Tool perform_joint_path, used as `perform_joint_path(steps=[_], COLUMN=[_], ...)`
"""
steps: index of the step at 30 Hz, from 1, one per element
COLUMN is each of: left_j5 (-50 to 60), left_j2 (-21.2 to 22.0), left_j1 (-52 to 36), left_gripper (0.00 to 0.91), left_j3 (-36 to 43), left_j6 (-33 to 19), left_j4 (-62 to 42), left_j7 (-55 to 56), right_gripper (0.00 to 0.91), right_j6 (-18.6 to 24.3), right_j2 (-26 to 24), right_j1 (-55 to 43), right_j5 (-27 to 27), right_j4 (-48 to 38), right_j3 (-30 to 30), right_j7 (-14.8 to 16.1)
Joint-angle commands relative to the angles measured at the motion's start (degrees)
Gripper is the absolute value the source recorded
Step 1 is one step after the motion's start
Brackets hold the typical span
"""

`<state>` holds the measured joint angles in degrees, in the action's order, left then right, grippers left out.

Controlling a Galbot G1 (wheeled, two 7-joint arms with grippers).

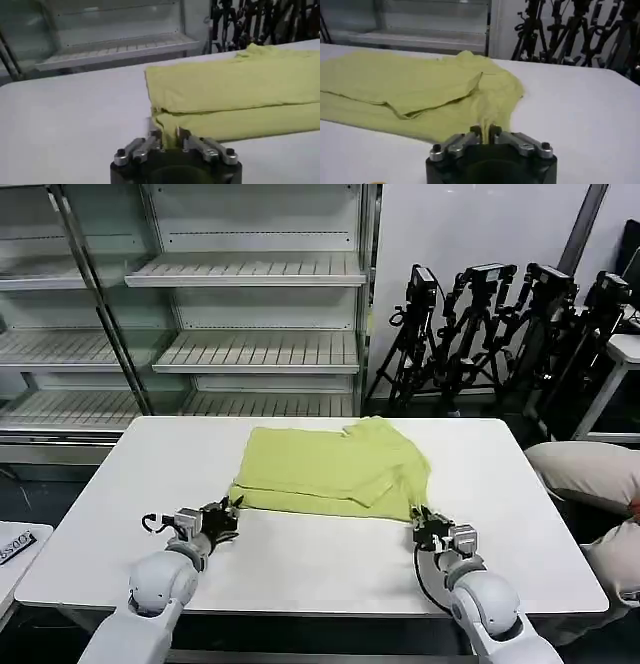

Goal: Fold and organize the clothes.

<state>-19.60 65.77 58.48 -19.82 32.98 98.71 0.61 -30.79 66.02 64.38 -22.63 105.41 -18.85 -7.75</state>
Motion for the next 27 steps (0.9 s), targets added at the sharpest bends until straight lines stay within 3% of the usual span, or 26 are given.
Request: perform_joint_path(steps=[1, 8, 17, 18, 19, 20, 21, 27], left_j5=[2.41, 3.81, 4.24, 4.37, 4.40, 4.76, 5.19, 11.15], left_j2=[-0.87, -1.86, -1.46, -1.29, -1.19, -1.07, -1.04, -0.08], left_j1=[9.35, 27.33, 35.45, 35.63, 35.73, 35.79, 35.92, 37.03], left_gripper=[0.010, 0.010, 0.010, 0.020, 0.071, 0.474, 0.907, 0.907], left_j3=[-2.26, -10.04, -13.13, -13.18, -13.25, -13.35, -13.43, -13.63], left_j6=[0.18, 0.07, 0.02, 0.00, 0.02, 0.05, 0.06, 0.07], left_j4=[9.15, 23.40, 29.79, 29.96, 30.08, 30.19, 30.33, 33.58], left_j7=[-1.10, -0.93, -0.82, -0.81, -0.79, -0.80, -0.85, -0.52], right_gripper=[0.000, 0.000, 0.000, 0.050, 0.534, 0.907, 0.907, 0.907], right_j6=[-0.15, 1.74, 5.30, 6.05, 6.21, 6.17, 6.12, 6.07], right_j2=[-0.70, -1.10, -1.26, -1.18, -1.16, -1.16, -1.19, -1.42], right_j1=[5.46, 18.44, 29.08, 29.85, 30.06, 30.43, 30.62, 31.59], right_j5=[-0.65, 3.81, 6.33, 6.72, 6.81, 6.85, 7.04, 7.46], right_j4=[7.30, 18.10, 23.48, 23.94, 24.04, 24.14, 24.12, 26.26], right_j3=[-1.44, -5.65, -8.66, -8.93, -8.98, -8.91, -8.81, -9.08], right_j7=[0.07, 1.53, 2.49, 2.69, 2.79, 2.82, 2.75, 2.51])
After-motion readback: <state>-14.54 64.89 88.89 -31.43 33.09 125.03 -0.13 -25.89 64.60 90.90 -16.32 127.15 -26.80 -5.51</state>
